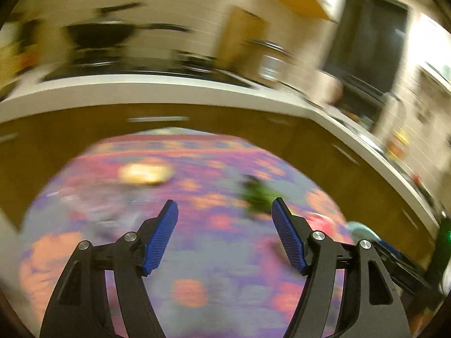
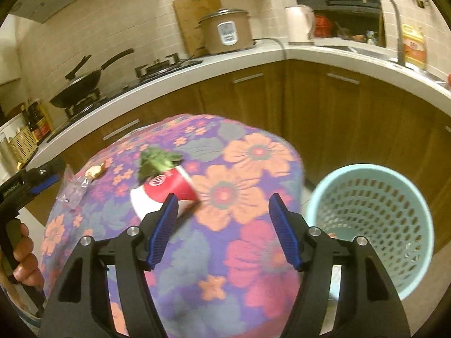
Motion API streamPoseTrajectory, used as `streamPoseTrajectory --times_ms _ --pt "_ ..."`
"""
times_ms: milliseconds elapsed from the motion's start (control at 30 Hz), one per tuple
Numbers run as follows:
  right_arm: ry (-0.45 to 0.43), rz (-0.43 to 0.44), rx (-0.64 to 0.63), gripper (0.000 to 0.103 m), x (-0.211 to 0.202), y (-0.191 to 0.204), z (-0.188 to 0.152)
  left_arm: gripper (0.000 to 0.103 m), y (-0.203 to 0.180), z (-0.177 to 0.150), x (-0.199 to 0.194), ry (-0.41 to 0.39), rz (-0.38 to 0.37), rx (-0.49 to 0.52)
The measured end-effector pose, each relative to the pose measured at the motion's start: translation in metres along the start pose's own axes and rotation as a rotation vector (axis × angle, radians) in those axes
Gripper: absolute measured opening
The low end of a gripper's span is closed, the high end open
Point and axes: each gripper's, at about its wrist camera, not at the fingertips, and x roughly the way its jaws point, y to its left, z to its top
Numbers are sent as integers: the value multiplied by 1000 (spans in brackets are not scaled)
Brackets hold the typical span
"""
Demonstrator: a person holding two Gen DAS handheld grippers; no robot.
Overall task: Collect trash
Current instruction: 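Return to the table and grasp the clear plastic bag with the left tool, then grasp the red-and-white paper cup with the right tool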
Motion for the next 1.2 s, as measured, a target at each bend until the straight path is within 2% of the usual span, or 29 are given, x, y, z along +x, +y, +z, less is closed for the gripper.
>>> streamPoseTrajectory --times_ms 100,167,333,500,667,833,933,1000,1067,1200 --pt "20 30 2 68 11 16 -2 67 43 2 -6 -12 90 -101" --pt "30 50 2 72 18 28 -5 67 67 1 -4 9 119 -174" --pt "85 66 63 73 39 42 -5 67 114 -5 10 61 127 -320" --pt "102 46 128 73 52 40 -1 66 142 -9 29 104 82 -433" --pt "124 61 227 73 62 24 8 64 144 -4 48 125 83 -458" --pt "172 102 323 73 78 12 9 43 139 -4 69 177 94 -432" --pt "189 125 333 73 87 16 9 25 136 -5 78 200 108 -407" --pt "214 143 339 73 97 20 8 10 136 -5 81 208 114 -391" --pt "212 145 336 73 102 24 7 3 136 -6 82 213 115 -377" --pt "216 127 286 69 105 38 7 0 134 -7 78 200 100 -343"
